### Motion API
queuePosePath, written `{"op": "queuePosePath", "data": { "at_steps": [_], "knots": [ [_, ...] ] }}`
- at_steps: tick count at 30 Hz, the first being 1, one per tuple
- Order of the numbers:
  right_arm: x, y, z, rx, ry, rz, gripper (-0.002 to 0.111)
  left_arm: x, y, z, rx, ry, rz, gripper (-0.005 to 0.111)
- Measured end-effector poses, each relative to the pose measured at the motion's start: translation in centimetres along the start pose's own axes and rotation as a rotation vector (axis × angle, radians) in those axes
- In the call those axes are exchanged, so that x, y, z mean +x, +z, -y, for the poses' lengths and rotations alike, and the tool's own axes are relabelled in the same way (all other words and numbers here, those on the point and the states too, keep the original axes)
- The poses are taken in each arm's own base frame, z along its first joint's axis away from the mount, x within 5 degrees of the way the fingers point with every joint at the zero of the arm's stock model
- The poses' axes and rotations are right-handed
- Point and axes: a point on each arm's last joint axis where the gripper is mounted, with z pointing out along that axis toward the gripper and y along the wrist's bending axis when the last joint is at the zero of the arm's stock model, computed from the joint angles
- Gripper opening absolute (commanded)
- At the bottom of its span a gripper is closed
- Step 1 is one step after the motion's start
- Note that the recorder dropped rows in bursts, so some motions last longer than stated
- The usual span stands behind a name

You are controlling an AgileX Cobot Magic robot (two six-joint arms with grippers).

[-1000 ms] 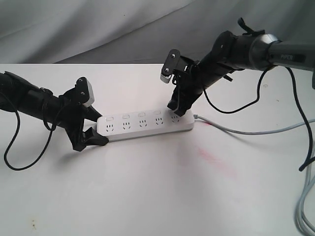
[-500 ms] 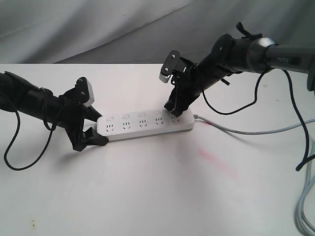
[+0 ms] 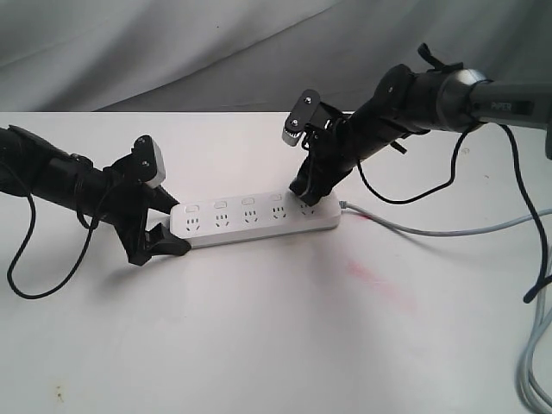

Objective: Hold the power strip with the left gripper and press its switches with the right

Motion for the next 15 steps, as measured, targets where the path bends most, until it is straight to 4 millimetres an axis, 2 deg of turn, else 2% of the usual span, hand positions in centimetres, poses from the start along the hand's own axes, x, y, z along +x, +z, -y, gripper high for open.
{"op": "queuePosePath", "data": {
  "at_steps": [10,15],
  "knots": [
    [-0.05,-0.02,0.03,-0.003,0.020,0.012,0.051,0.00,0.00,0.00,0.000,0.000,0.000,0.058],
    [-0.57,-0.90,-0.02,0.011,0.023,0.031,0.051,0.00,0.00,0.00,0.000,0.000,0.000,0.058]
  ]
}}
